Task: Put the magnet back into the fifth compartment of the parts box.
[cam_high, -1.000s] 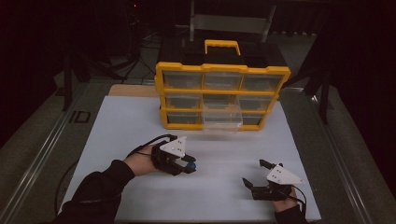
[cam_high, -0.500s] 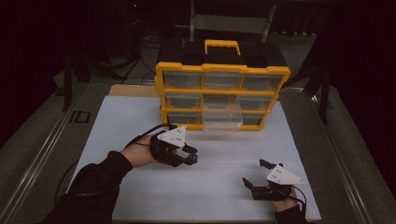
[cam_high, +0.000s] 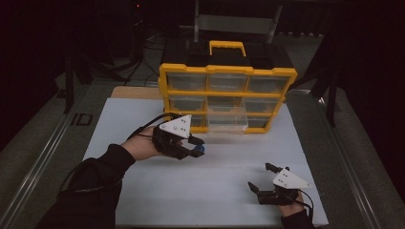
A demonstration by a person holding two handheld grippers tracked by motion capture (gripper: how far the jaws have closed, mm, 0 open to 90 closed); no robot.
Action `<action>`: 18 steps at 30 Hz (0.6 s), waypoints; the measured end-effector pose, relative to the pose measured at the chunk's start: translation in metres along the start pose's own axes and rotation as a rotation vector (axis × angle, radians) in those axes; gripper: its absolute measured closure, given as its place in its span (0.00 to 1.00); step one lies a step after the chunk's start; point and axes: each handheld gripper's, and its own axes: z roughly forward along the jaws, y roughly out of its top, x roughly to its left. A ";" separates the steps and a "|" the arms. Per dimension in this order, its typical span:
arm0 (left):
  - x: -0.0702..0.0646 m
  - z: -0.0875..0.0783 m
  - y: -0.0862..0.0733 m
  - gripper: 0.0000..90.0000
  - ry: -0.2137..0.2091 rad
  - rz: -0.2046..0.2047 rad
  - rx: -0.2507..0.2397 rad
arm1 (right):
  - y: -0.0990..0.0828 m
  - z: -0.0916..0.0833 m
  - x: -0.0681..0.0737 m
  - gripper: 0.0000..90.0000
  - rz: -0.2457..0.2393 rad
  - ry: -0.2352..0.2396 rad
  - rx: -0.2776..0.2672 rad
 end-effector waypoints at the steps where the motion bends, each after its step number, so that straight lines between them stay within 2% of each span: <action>1: 0.001 -0.001 0.002 0.69 0.006 0.008 0.000 | 0.000 0.000 0.000 0.09 -0.002 0.002 -0.002; 11: 0.009 -0.014 0.022 0.69 0.027 0.027 -0.010 | 0.001 0.000 0.001 0.09 -0.001 0.001 -0.004; 18: 0.016 -0.023 0.037 0.69 0.048 0.028 -0.044 | 0.001 0.000 0.000 0.09 -0.001 0.000 -0.004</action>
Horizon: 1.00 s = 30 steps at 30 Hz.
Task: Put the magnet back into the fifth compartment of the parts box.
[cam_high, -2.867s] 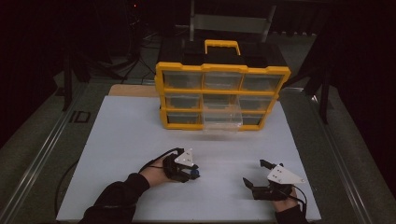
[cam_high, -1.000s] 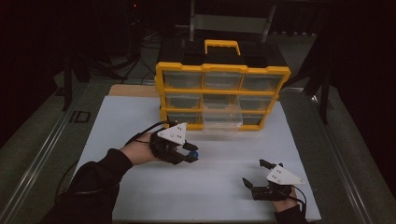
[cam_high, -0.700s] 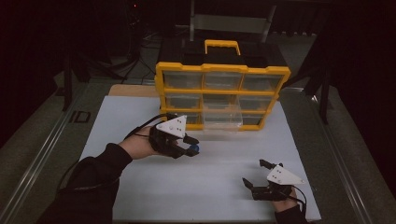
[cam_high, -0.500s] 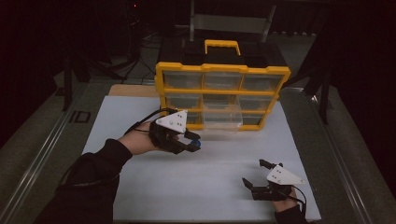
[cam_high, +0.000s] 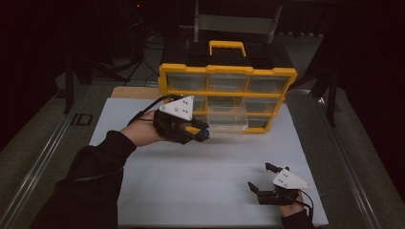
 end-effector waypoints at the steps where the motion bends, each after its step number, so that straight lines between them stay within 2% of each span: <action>1: 0.001 -0.001 0.002 0.69 0.004 0.002 -0.004 | 0.000 0.000 0.000 0.09 -0.001 -0.001 -0.001; 9: 0.010 -0.005 0.012 0.69 0.020 -0.004 -0.037 | 0.000 0.000 0.000 0.09 -0.001 -0.001 0.000; 18: 0.023 -0.010 0.033 0.69 0.050 -0.016 -0.101 | 0.000 0.000 -0.001 0.09 -0.001 0.000 -0.001; 21: 0.026 -0.009 0.036 0.69 0.057 -0.019 -0.114 | 0.000 0.000 -0.001 0.09 -0.001 0.001 -0.002; 26: 0.039 -0.004 0.035 0.69 0.091 -0.072 -0.160 | 0.000 0.000 0.000 0.09 0.000 0.003 -0.004; 27: 0.039 -0.004 0.035 0.69 0.091 -0.072 -0.160 | 0.000 0.000 0.000 0.09 0.000 0.003 -0.004; 28: 0.045 -0.002 0.035 0.69 0.096 -0.094 -0.184 | 0.000 0.000 0.000 0.09 0.000 0.003 -0.003; 30: 0.049 0.001 0.035 0.69 0.094 -0.108 -0.202 | 0.000 0.000 -0.001 0.09 0.000 0.003 -0.004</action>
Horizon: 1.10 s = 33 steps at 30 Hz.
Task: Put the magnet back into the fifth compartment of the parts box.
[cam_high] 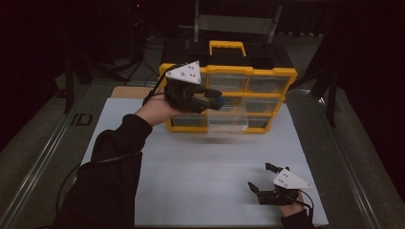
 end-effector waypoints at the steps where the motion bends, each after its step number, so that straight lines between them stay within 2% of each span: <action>1: 0.002 0.001 0.000 0.69 0.002 -0.013 -0.009 | 0.000 0.000 0.000 0.09 0.002 -0.001 0.001; 5: 0.008 0.009 0.001 0.69 0.011 -0.034 -0.027 | 0.000 0.000 0.000 0.09 0.004 0.001 0.000; 9: 0.010 0.019 0.001 0.69 0.008 -0.037 -0.018 | 0.000 0.000 0.000 0.09 0.001 0.002 -0.001; 17: 0.011 0.044 -0.001 0.69 0.051 -0.061 0.073 | -0.001 0.001 0.000 0.09 0.002 0.003 0.003; 27: 0.019 0.061 -0.008 0.69 0.011 -0.082 0.142 | -0.001 0.000 -0.001 0.09 0.007 0.005 -0.001; 29: 0.022 0.064 -0.010 0.69 -0.001 -0.081 0.171 | -0.001 -0.001 -0.001 0.09 0.007 0.003 -0.005; 33: 0.025 0.067 -0.011 0.68 0.003 -0.079 0.208 | -0.001 0.000 -0.001 0.09 0.008 0.005 -0.003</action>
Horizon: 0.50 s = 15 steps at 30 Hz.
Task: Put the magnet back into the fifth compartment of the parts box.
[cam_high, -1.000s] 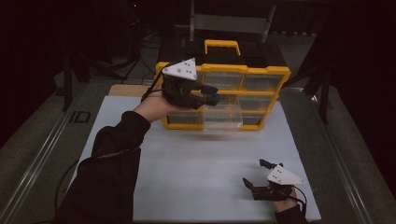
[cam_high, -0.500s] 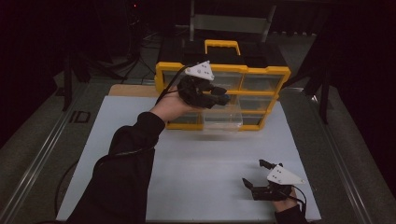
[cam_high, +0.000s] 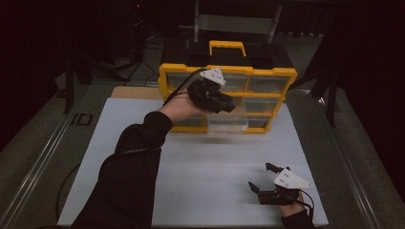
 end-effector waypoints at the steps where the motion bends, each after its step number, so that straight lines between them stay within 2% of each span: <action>1: 0.001 0.001 0.000 0.69 -0.006 -0.003 0.007 | 0.000 0.000 0.000 0.09 -0.002 -0.001 0.002; 8: 0.002 0.008 0.000 0.69 0.004 0.009 0.100 | 0.000 0.000 0.000 0.09 -0.004 -0.003 0.000; 11: 0.000 0.011 0.000 0.68 0.004 0.039 0.130 | 0.000 0.000 0.000 0.09 -0.002 -0.002 -0.002; 15: -0.001 0.016 0.000 0.68 -0.014 0.045 0.145 | 0.000 0.000 -0.001 0.09 0.001 -0.001 0.000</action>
